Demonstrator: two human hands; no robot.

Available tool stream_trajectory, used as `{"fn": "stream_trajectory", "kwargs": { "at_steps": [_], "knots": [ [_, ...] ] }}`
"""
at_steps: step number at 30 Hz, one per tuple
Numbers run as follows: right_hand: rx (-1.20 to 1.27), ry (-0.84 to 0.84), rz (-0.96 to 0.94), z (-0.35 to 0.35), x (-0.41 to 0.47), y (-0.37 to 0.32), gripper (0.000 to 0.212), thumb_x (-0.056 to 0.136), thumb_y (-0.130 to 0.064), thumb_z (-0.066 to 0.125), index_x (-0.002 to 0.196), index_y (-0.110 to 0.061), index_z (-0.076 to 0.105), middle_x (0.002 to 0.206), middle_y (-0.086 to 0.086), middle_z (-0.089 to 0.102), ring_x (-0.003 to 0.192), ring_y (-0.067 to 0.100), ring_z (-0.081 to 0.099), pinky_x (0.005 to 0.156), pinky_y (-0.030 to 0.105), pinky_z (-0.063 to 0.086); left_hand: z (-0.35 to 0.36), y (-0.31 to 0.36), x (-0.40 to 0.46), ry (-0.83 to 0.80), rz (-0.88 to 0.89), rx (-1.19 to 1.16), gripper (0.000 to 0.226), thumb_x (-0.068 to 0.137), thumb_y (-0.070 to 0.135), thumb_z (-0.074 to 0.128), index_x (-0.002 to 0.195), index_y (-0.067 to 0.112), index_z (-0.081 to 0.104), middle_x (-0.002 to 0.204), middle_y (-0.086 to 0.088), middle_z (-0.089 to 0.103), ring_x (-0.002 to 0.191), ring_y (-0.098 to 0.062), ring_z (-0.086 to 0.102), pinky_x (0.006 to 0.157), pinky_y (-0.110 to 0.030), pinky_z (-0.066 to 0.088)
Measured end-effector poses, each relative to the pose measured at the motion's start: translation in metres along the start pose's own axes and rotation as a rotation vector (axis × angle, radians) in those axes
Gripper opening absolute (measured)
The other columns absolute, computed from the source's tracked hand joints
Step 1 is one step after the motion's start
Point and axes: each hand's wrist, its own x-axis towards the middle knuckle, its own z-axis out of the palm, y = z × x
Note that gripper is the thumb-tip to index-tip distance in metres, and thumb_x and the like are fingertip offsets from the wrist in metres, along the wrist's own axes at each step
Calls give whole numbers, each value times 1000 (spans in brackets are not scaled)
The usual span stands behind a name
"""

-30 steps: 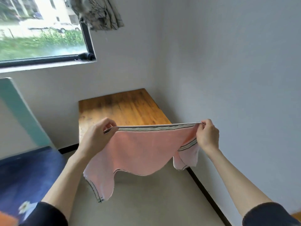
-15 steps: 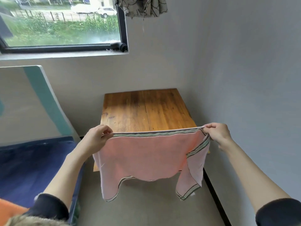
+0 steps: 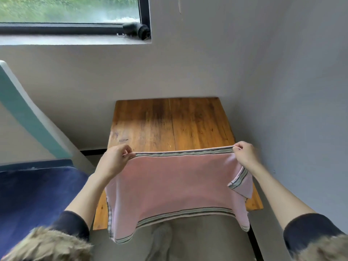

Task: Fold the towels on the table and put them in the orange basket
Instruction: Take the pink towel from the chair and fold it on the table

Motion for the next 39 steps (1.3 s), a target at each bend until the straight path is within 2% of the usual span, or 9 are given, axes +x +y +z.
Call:
{"fn": "stream_trajectory", "kwargs": {
  "at_steps": [5, 10, 12, 17, 22, 26, 31, 35, 39],
  "knots": [
    [-109, -8, 20, 34, 56, -5, 21, 94, -13, 47, 98, -6, 67, 104, 18, 61, 96, 33, 55, 78, 30, 41, 29, -13, 70, -111, 16, 8, 11, 91, 13, 58, 92, 6, 65, 94, -10, 65, 86, -25, 55, 71, -32, 40],
    [-144, -46, 63, 58, 100, -1, 25, 97, -14, 43, 105, -6, 65, 109, 17, 56, 89, 25, 48, 79, 28, 38, 51, -18, 118, -183, -16, 24, 11, 91, 13, 57, 94, 8, 66, 97, -12, 64, 91, -30, 58, 77, -37, 46],
    [-160, -58, 55, 65, 117, -1, 25, 97, -14, 43, 106, -6, 65, 109, 17, 56, 93, 28, 52, 82, 32, 43, 58, -17, 136, -194, -26, 32, 11, 91, 14, 58, 94, 9, 67, 97, -13, 64, 91, -31, 59, 79, -37, 47],
    [-170, -80, 32, 78, 161, -7, 25, 97, -14, 44, 106, -6, 66, 109, 17, 57, 99, 33, 54, 85, 38, 46, 73, -14, 182, -190, -59, 49, 12, 89, 14, 60, 94, 7, 69, 96, -15, 64, 93, -34, 59, 81, -38, 47],
    [-156, -81, -5, 91, 200, -13, 24, 97, -14, 45, 106, -7, 66, 109, 16, 58, 93, 29, 53, 76, 29, 40, 88, -14, 212, -140, -66, 99, 14, 89, 16, 60, 93, 6, 69, 93, -14, 65, 91, -33, 57, 79, -42, 47],
    [-143, -97, -41, 100, 225, -17, 24, 97, -13, 45, 107, -8, 66, 111, 15, 59, 98, 30, 55, 78, 29, 41, 97, -16, 232, -113, -72, 129, 14, 89, 12, 59, 95, 6, 69, 95, -17, 63, 93, -36, 54, 79, -43, 47],
    [-122, -151, -25, 115, 237, -22, 28, 96, -12, 43, 118, -9, 61, 123, 13, 56, 110, 30, 53, 86, 30, 42, 109, -24, 230, -140, -131, 95, 26, 89, 5, 53, 114, 5, 62, 113, -18, 57, 106, -36, 50, 88, -43, 44],
    [-115, -276, -21, 133, 222, -23, 32, 96, -13, 44, 127, -9, 54, 129, 12, 52, 115, 29, 50, 86, 29, 39, 124, -35, 198, -187, -178, 44, 30, 88, 2, 55, 117, 2, 60, 120, -18, 57, 116, -34, 49, 98, -38, 35],
    [-154, -411, -85, 157, 194, -26, 38, 95, -11, 45, 133, -7, 47, 138, 12, 46, 126, 27, 42, 102, 36, 36, 141, -52, 165, -253, -273, 34, 39, 90, 4, 53, 128, -5, 50, 132, -22, 50, 125, -36, 42, 104, -41, 33]
  ]
}}
